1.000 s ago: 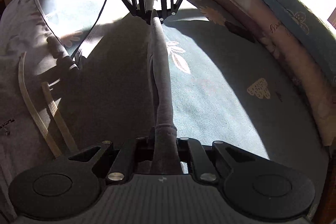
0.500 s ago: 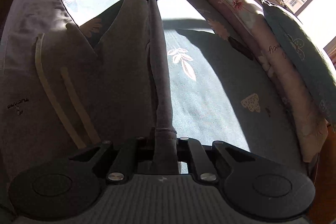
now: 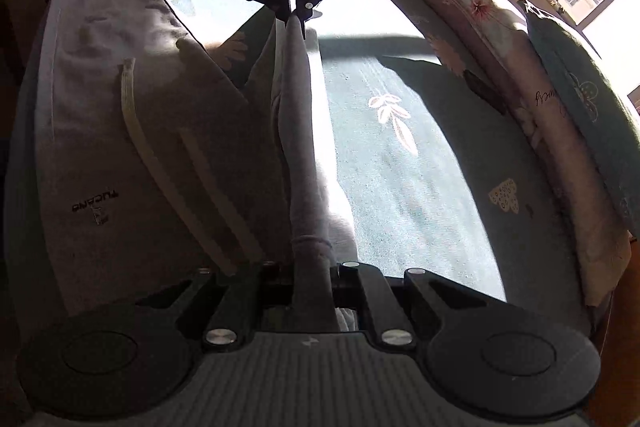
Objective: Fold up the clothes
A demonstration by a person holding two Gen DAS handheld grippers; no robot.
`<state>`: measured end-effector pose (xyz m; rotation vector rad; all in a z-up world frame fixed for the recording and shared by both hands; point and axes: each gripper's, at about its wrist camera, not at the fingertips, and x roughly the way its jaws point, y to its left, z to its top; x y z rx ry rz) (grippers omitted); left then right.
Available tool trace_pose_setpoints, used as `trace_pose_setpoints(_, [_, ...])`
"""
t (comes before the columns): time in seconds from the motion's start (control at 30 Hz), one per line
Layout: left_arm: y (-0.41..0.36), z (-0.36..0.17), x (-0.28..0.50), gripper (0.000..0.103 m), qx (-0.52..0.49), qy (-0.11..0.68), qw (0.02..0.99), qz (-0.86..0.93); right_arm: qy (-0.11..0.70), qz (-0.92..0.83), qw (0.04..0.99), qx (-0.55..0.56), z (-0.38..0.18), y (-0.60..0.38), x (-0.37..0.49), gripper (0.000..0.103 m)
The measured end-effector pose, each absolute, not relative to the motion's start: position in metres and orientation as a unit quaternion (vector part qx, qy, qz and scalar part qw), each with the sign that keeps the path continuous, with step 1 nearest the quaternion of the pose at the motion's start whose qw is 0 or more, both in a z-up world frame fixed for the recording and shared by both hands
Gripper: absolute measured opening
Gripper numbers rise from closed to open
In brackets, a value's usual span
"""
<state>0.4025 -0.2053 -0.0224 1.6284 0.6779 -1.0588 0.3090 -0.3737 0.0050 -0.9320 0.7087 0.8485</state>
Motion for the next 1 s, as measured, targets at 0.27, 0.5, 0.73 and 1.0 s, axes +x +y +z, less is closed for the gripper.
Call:
trace_pose_setpoints(0.27, [-0.204, 0.008, 0.389, 0.000, 0.654, 0.289, 0.513, -0.475, 0.317, 0.387, 0.746, -0.439, 0.007, -0.377, 0.302, 0.011])
trace_pose_setpoints(0.5, [-0.209, 0.023, 0.345, 0.000, 0.641, 0.295, 0.437, -0.557, 0.314, 0.424, 0.722, -0.447, 0.008, -0.388, 0.282, 0.011])
trace_pose_setpoints(0.73, [-0.229, 0.019, 0.305, 0.000, 0.607, 0.301, 0.383, -0.628, 0.293, 0.451, 0.666, -0.517, -0.017, -0.395, 0.244, 0.011])
trace_pose_setpoints(1.0, [-0.253, 0.001, 0.287, 0.001, 0.601, 0.294, 0.345, -0.658, 0.275, 0.452, 0.626, -0.573, -0.056, -0.402, 0.218, 0.011])
